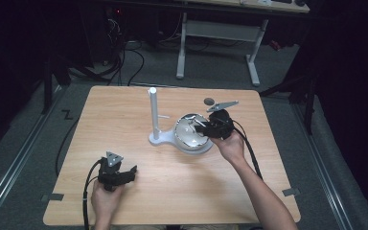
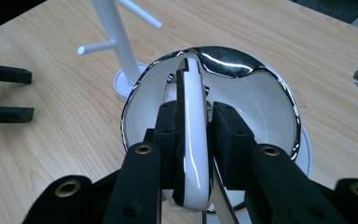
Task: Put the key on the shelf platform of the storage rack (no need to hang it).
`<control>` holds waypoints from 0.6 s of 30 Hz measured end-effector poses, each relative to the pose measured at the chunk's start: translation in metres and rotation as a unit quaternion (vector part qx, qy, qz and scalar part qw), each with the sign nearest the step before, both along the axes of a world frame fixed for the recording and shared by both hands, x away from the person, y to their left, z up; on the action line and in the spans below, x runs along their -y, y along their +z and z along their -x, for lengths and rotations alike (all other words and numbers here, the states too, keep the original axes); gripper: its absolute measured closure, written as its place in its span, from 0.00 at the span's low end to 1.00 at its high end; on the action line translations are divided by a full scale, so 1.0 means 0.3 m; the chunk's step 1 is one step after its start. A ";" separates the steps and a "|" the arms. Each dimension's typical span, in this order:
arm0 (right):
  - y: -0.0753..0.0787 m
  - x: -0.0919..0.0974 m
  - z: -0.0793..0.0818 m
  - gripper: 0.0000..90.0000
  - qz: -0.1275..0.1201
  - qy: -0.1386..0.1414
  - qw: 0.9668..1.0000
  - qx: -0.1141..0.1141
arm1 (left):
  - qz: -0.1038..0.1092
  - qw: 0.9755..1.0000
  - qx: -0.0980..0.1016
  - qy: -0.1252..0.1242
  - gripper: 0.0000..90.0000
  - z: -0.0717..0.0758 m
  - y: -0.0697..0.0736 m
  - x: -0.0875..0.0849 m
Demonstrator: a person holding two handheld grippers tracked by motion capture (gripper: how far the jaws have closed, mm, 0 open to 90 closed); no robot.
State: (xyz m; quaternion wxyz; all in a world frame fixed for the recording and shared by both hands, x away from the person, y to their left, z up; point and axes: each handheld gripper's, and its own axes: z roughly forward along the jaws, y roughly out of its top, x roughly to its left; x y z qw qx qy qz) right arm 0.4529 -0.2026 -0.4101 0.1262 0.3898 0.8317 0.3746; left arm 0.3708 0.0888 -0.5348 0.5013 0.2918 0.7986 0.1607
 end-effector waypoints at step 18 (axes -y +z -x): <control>-0.042 -0.047 -0.039 0.81 0.018 0.003 1.000 -0.017 | 0.004 1.000 -0.002 0.002 0.26 0.000 0.002 0.000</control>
